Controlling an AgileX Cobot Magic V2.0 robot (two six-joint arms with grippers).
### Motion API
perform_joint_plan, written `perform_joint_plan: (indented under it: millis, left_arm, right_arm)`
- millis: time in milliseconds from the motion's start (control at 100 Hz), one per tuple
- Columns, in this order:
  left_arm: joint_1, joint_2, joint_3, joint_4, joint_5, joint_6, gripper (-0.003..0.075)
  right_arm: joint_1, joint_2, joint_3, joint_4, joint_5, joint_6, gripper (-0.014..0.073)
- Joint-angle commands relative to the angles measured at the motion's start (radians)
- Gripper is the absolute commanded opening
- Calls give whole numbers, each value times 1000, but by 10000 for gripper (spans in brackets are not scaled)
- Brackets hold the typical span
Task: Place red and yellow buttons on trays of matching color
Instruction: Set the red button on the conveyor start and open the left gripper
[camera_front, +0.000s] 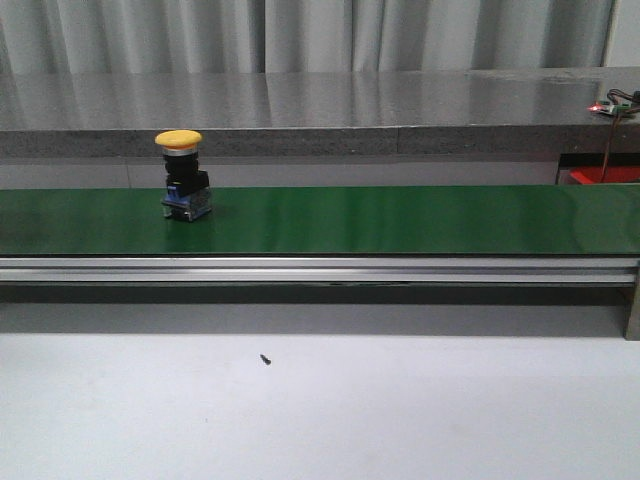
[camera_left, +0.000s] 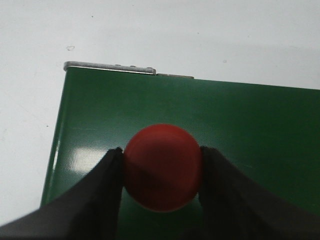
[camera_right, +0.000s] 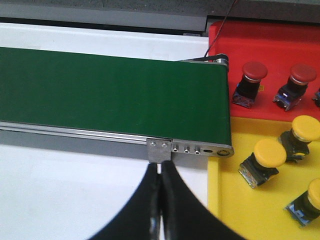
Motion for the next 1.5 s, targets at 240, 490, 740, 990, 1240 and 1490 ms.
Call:
perform_joint_plan:
  millis: [240, 490, 740, 990, 1240, 1490]
  left_arm:
    - [-6, -46, -26, -5, -37, 0, 519]
    - [-13, -127, -26, -49, -31, 0, 516]
    - [-87, -309, 1, -49, -12, 0, 485]
    - [-137, -571, 156, -74, -44, 0, 76]
    - [-137, -795, 317, -74, -62, 0, -20]
    - [-137, -929, 418, -74, -121, 0, -19]
  right_arm:
    - [0, 1, -26, -4, -71, -6, -66]
    - [0, 1, -26, -4, -70, -6, -66]
    - [0, 1, -26, -4, -63, -6, -66]
    - [0, 21, -38, 16, -25, -6, -66]
    - [0, 125, -126, 61, 20, -48, -65]
    - [0, 323, -297, 206, 126, -156, 243]
